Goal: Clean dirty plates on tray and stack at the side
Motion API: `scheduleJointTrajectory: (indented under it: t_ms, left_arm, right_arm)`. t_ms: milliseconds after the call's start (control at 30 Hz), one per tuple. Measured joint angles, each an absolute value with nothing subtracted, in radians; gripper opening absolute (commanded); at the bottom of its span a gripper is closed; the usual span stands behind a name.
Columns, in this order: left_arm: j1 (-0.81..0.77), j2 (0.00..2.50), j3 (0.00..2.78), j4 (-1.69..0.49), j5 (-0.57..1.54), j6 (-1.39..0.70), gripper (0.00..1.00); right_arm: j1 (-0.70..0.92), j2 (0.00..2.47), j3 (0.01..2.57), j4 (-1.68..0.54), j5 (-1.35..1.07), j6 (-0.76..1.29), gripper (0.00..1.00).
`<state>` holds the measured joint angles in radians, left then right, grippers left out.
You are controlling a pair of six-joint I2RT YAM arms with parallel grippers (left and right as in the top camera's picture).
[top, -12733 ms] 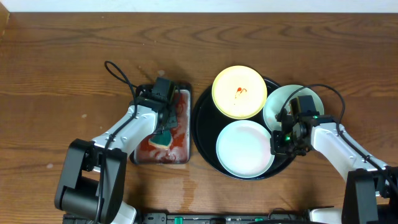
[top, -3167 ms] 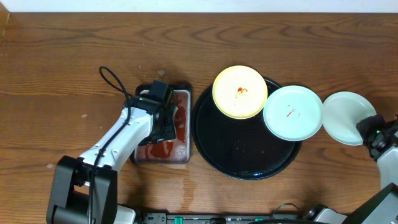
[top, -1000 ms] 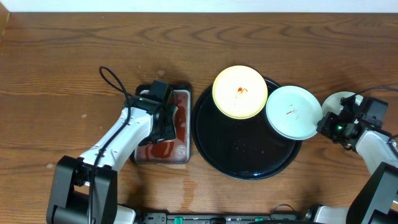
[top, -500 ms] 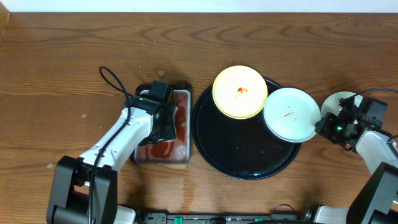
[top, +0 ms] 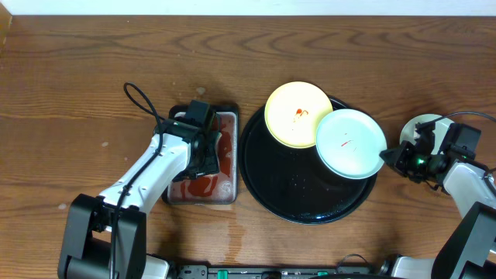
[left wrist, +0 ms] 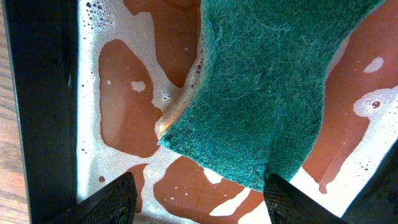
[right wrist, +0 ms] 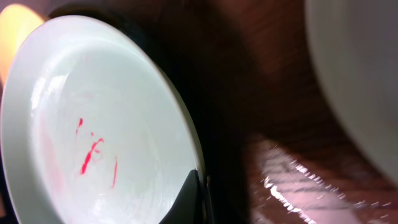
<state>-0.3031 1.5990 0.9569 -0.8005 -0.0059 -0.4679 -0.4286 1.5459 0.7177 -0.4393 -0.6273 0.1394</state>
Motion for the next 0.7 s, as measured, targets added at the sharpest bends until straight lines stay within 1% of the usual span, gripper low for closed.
scheduleJointTrajectory:
  t_ms: [133,300,533,700]
  left_arm:
    - [-0.303,1.599,0.957,-0.801,-0.006,-0.468,0.66]
    - [-0.303,1.599,0.957,-0.800,-0.006,-0.468,0.67]
    - [-0.303,1.599,0.957,-0.800,-0.006,-0.468,0.66]
    - [-0.303,1.599,0.957,-0.800,-0.006,-0.468,0.66]
  right_arm:
    - [-0.423,1.546,0.718,-0.487,-0.659,0.128,0.01]
    - [-0.380,1.546,0.718,-0.519,-0.672,0.112,0.01]
    - [-0.266,1.546,0.718,-0.511,-0.666,0.108,0.01]
    - [-0.170,1.546,0.718,-0.511,-0.587,0.119,0.01]
